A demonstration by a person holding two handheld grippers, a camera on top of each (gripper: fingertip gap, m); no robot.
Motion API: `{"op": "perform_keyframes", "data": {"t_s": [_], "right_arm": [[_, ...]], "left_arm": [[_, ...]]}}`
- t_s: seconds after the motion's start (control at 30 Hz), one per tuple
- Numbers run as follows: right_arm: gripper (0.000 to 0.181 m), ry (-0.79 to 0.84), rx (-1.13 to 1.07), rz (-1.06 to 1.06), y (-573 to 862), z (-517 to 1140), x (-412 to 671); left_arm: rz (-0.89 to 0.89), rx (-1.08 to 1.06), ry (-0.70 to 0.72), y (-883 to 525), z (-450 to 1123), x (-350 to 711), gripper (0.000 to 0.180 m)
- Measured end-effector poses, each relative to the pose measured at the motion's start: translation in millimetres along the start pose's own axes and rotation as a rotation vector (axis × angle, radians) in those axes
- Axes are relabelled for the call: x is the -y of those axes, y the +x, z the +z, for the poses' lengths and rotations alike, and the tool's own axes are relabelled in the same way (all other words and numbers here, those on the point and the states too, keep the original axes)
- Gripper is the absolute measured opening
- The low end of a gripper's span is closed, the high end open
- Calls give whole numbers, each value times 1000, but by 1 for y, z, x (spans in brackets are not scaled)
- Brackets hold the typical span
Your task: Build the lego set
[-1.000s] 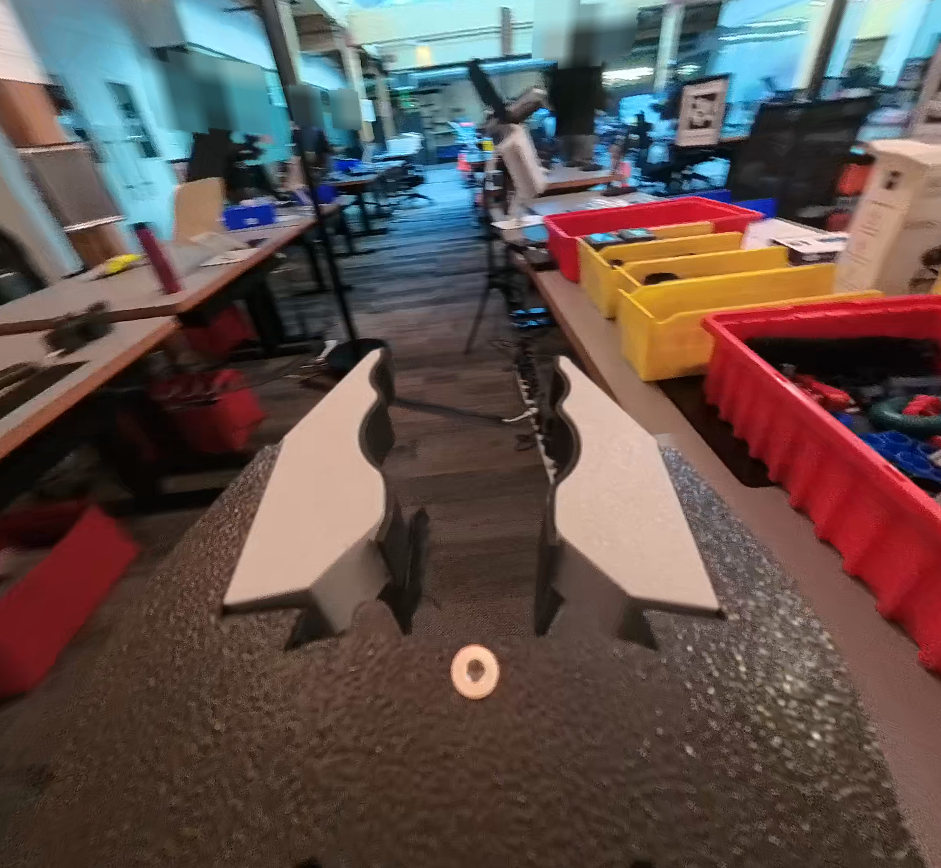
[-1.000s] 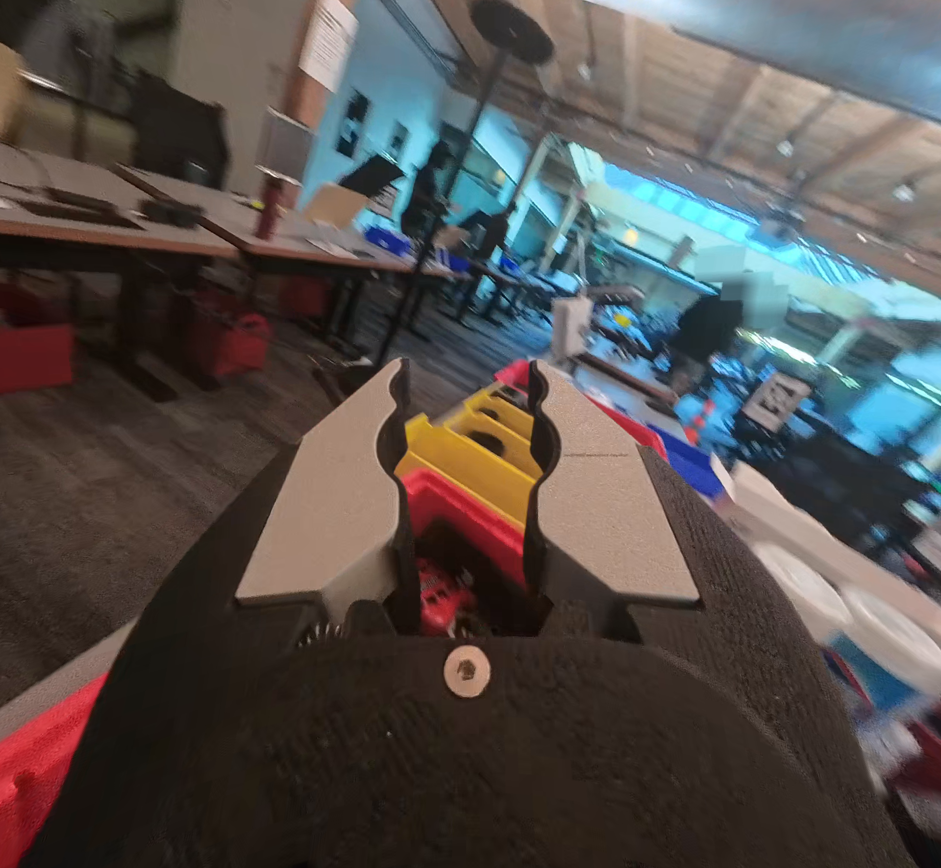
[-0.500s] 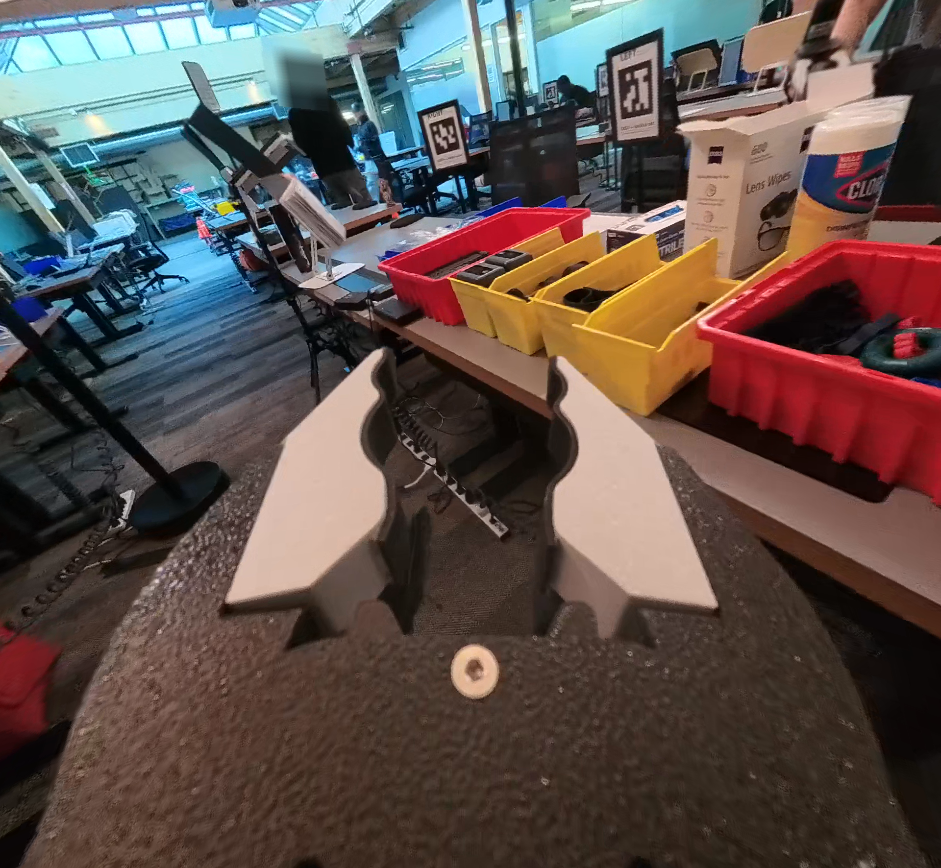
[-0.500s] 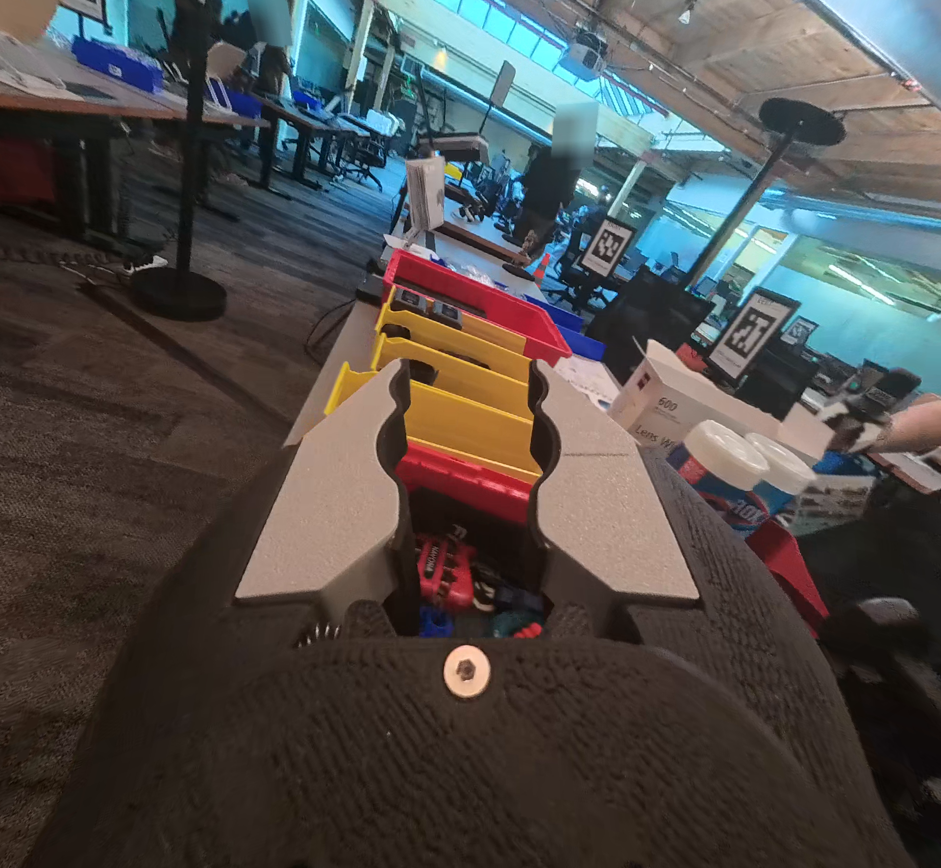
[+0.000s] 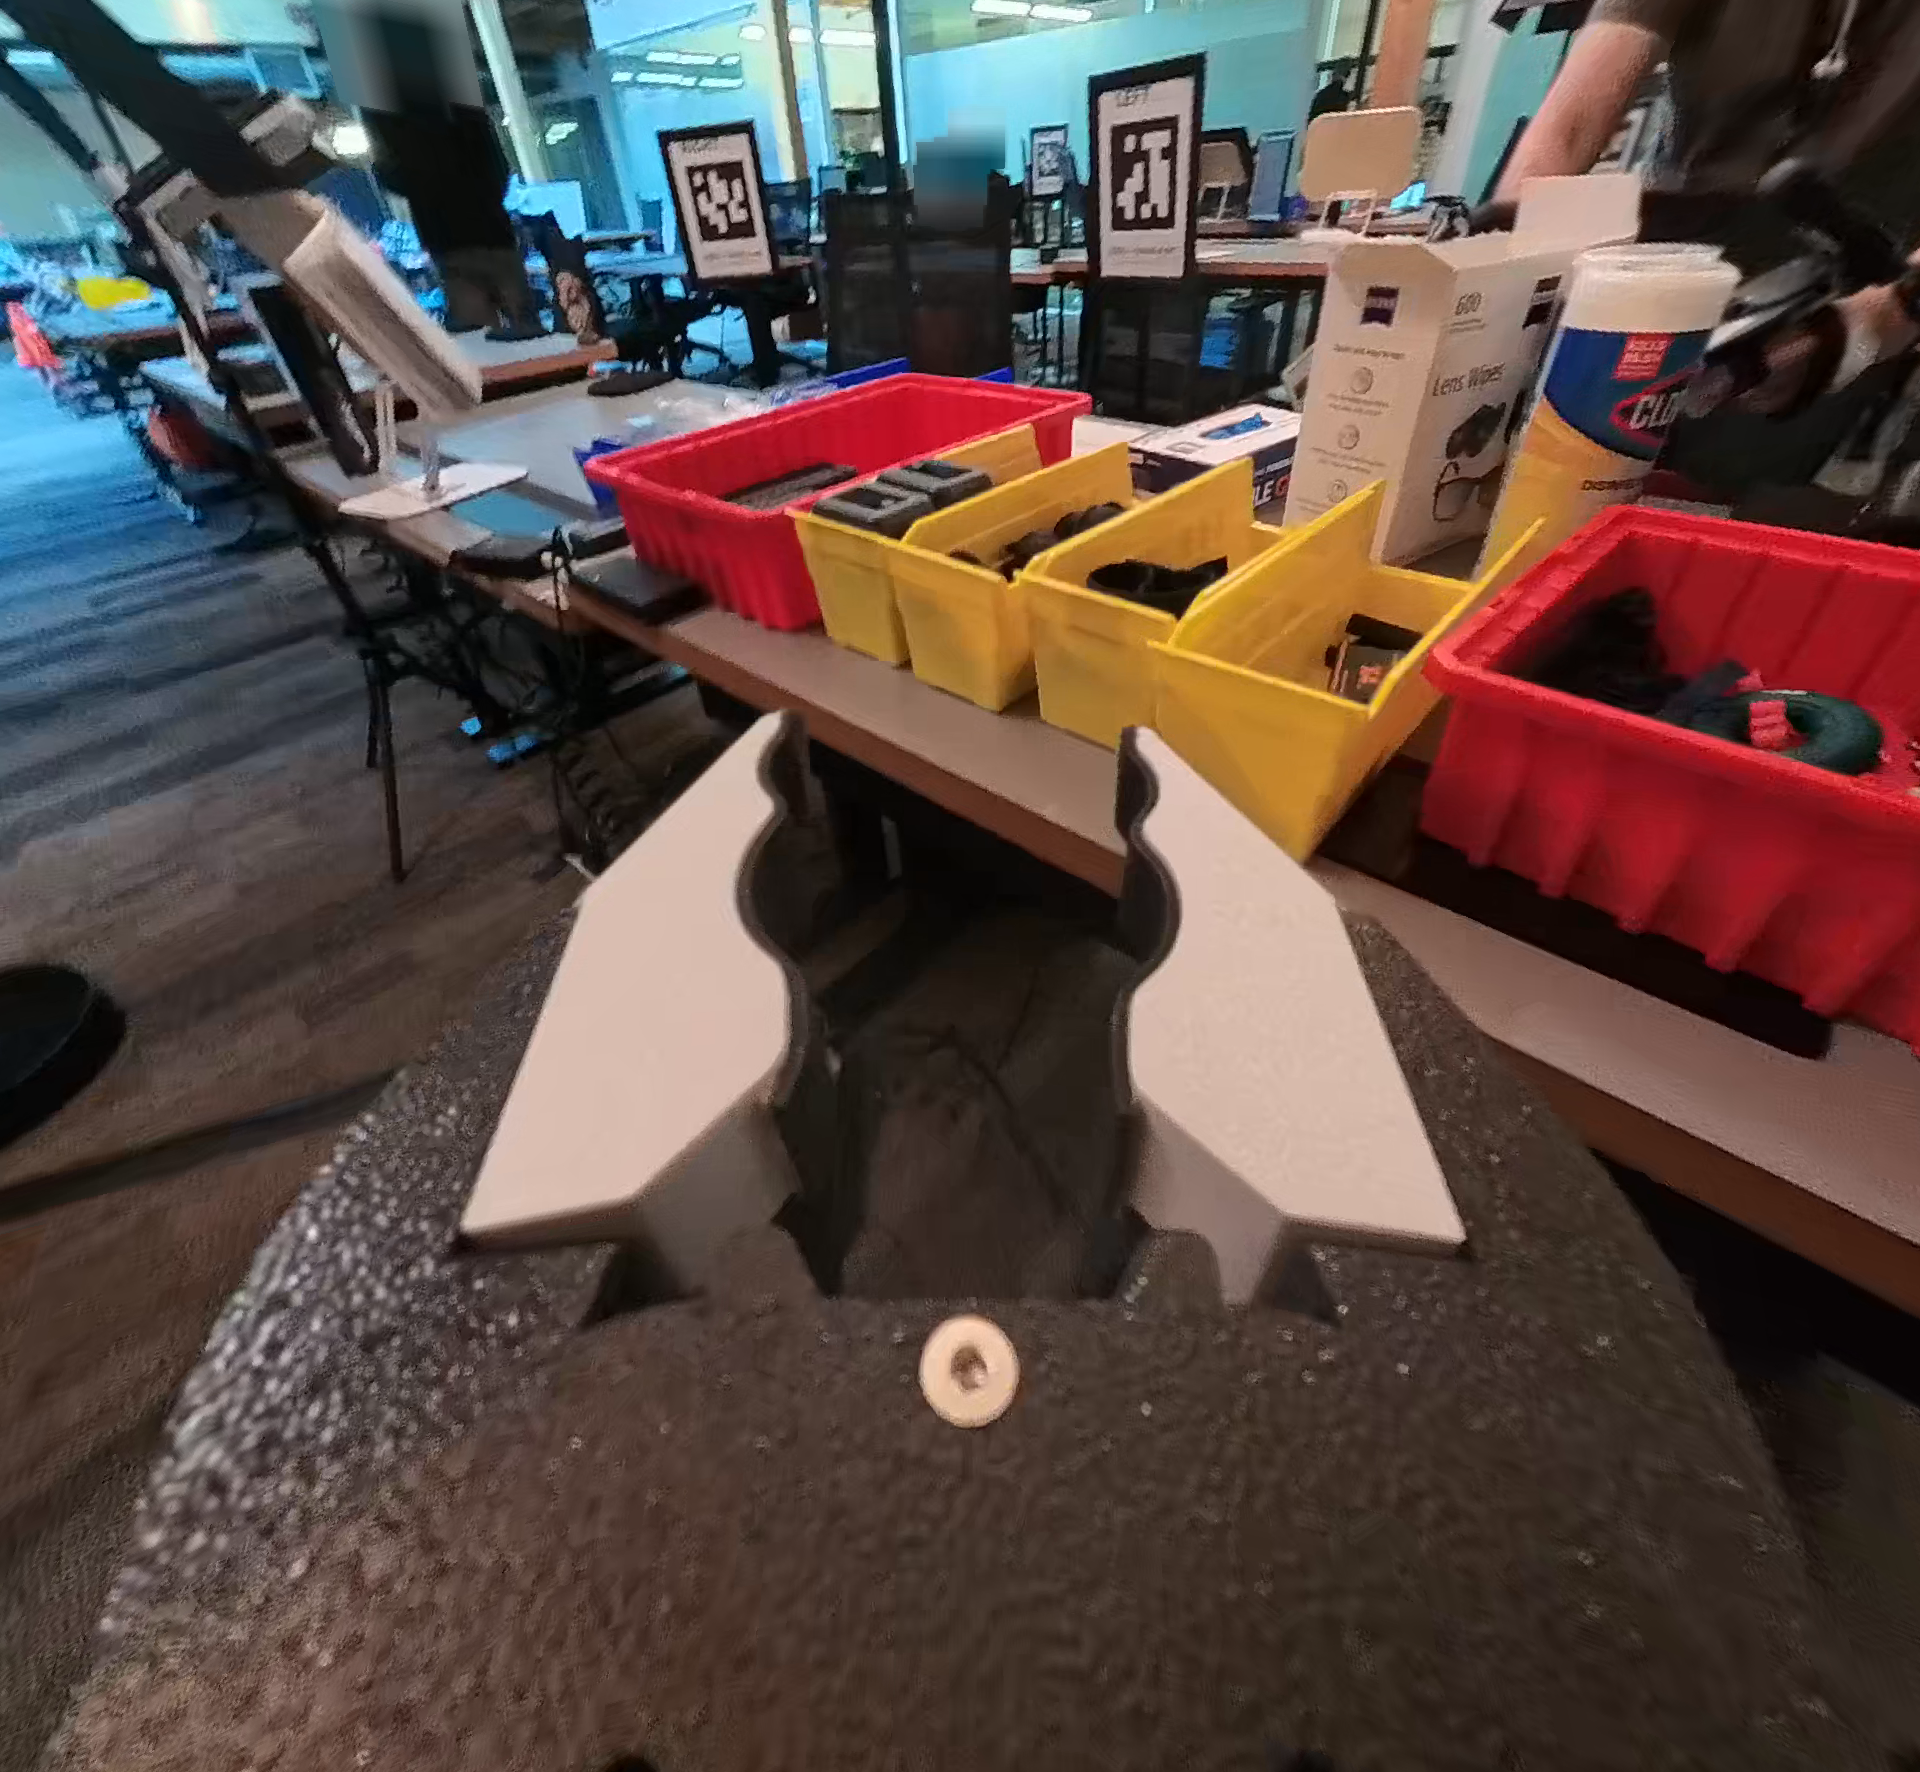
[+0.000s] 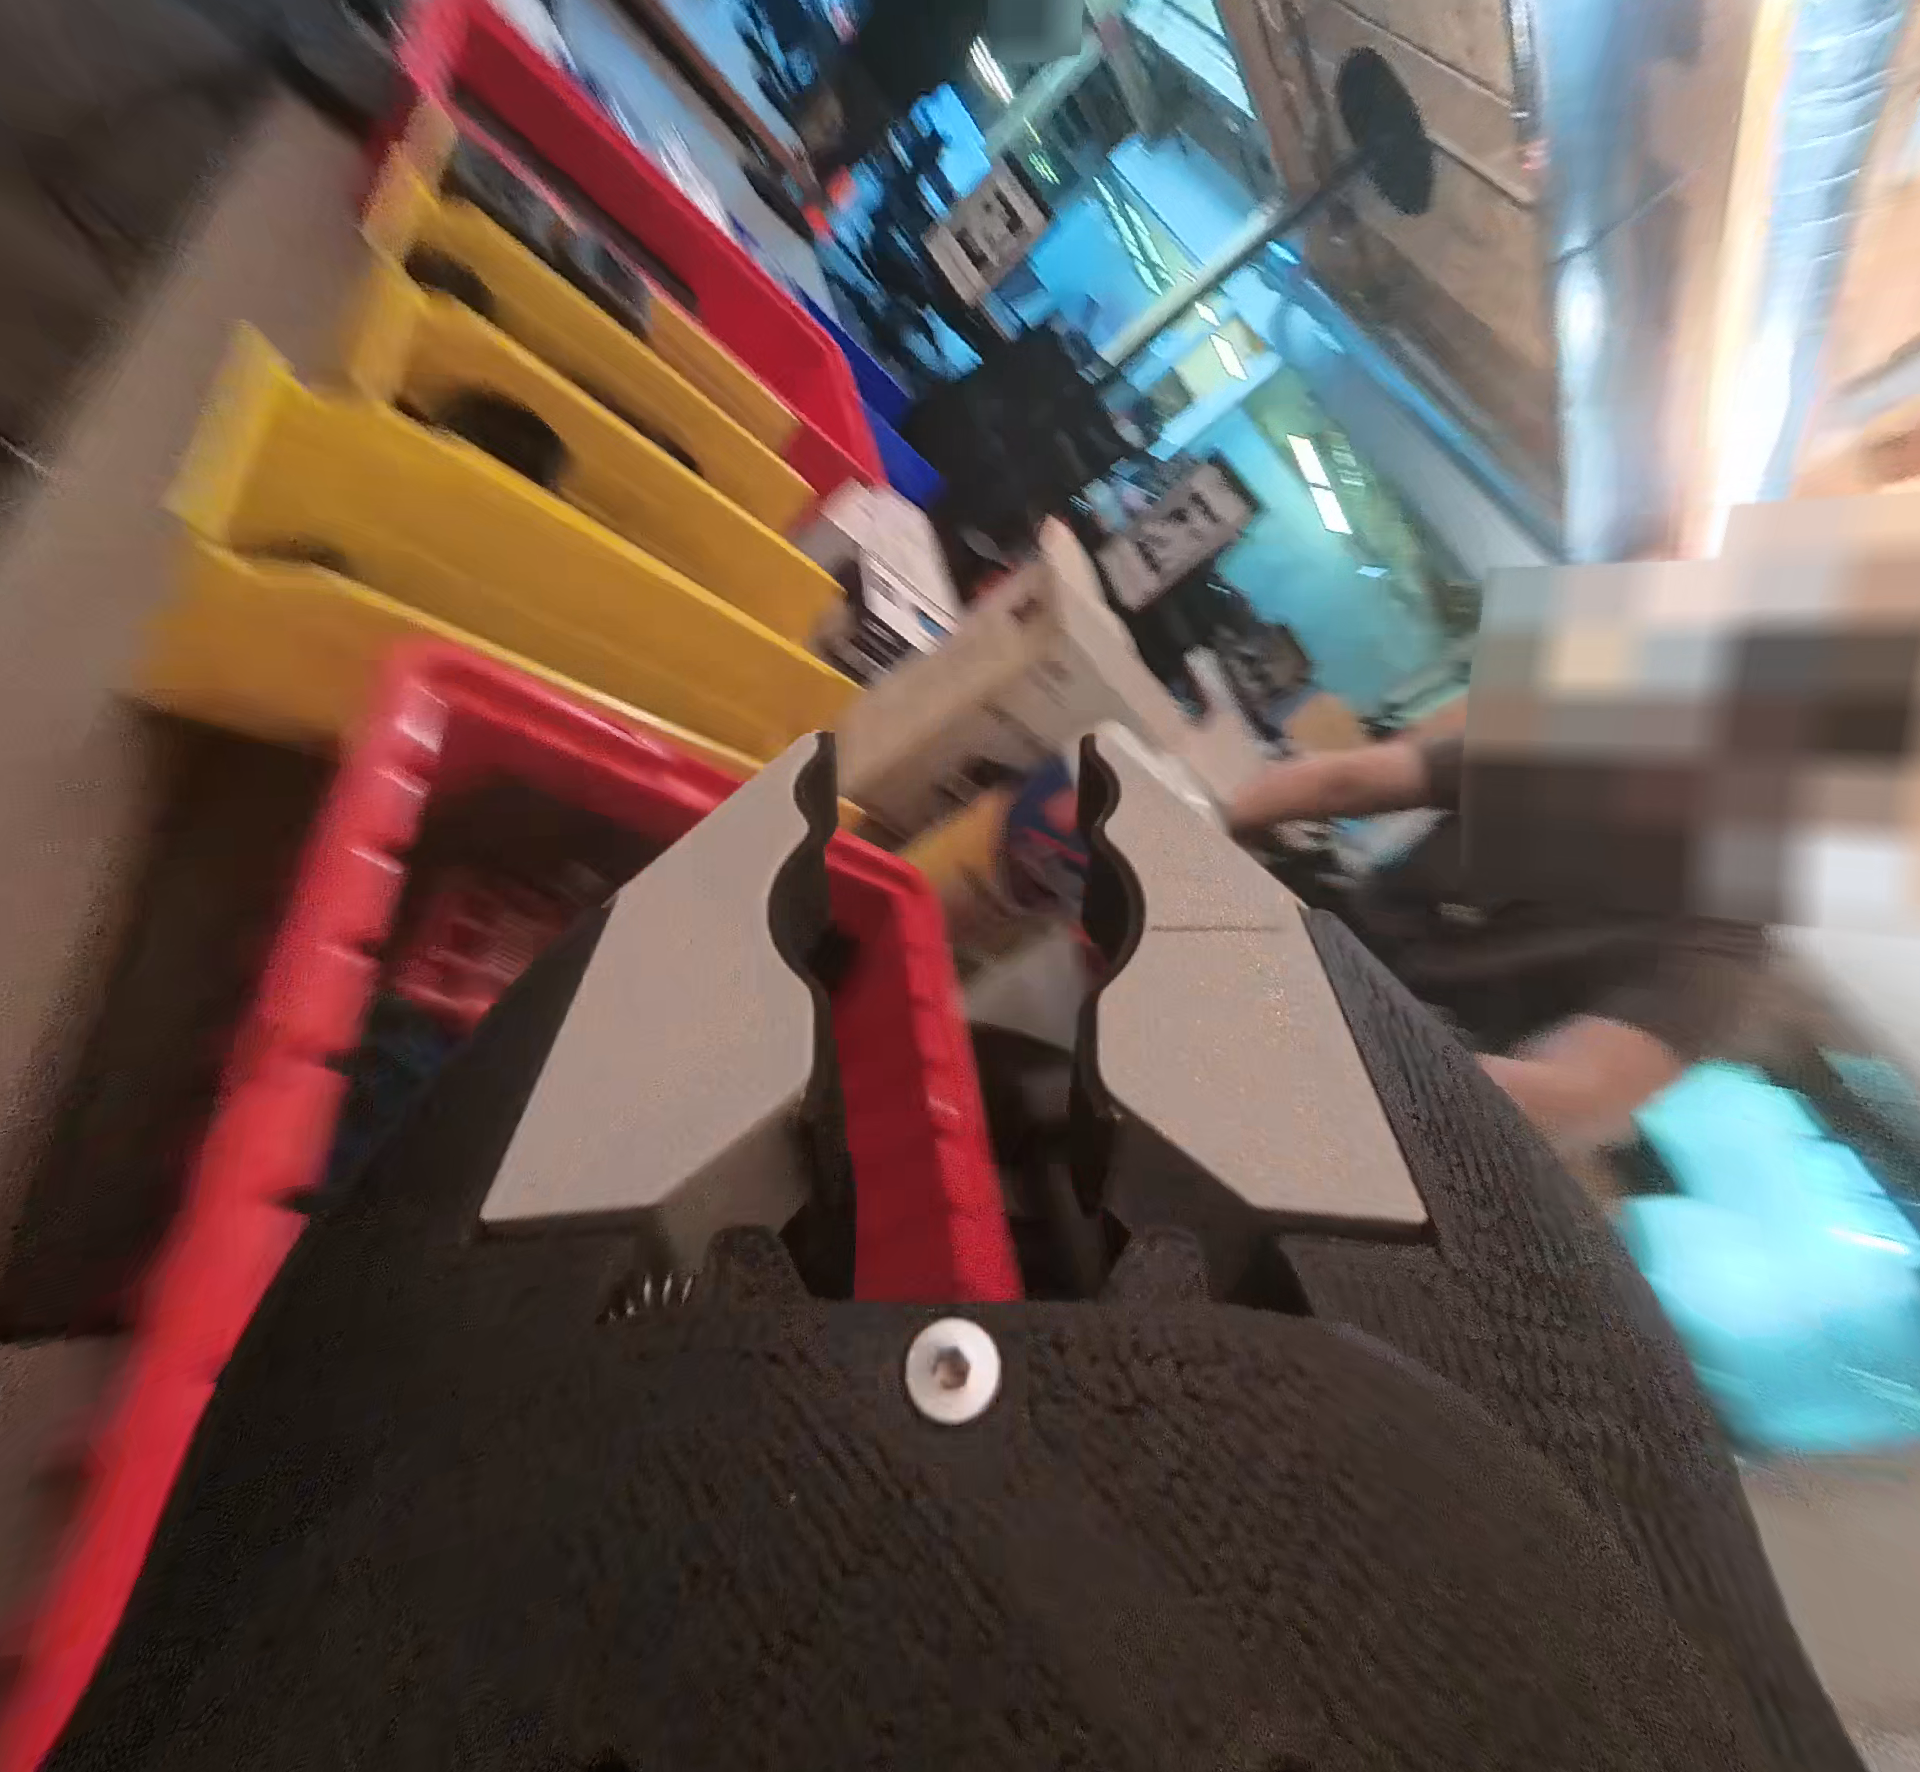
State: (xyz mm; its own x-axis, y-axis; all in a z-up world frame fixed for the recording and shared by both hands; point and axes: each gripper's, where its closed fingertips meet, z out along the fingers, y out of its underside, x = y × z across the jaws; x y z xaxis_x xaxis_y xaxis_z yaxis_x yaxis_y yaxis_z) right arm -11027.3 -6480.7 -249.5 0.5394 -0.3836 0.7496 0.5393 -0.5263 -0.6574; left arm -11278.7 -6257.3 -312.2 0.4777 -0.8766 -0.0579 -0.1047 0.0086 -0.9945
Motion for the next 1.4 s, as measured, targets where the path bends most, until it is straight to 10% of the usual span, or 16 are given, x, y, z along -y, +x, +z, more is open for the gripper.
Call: {"op": "perform_keyframes", "data": {"t_s": [0.2,0.67,1.4], "right_arm": [[47,-367,-271,-503,96,26,-102],[89,-992,-277,-560,243,94,-277],[65,-1247,-154,-603,262,110,-329]], "left_arm": [[69,-48,61,-15,56,23,56],[115,-196,-39,-18,209,21,56],[144,-348,-116,2,280,0,55]]}}
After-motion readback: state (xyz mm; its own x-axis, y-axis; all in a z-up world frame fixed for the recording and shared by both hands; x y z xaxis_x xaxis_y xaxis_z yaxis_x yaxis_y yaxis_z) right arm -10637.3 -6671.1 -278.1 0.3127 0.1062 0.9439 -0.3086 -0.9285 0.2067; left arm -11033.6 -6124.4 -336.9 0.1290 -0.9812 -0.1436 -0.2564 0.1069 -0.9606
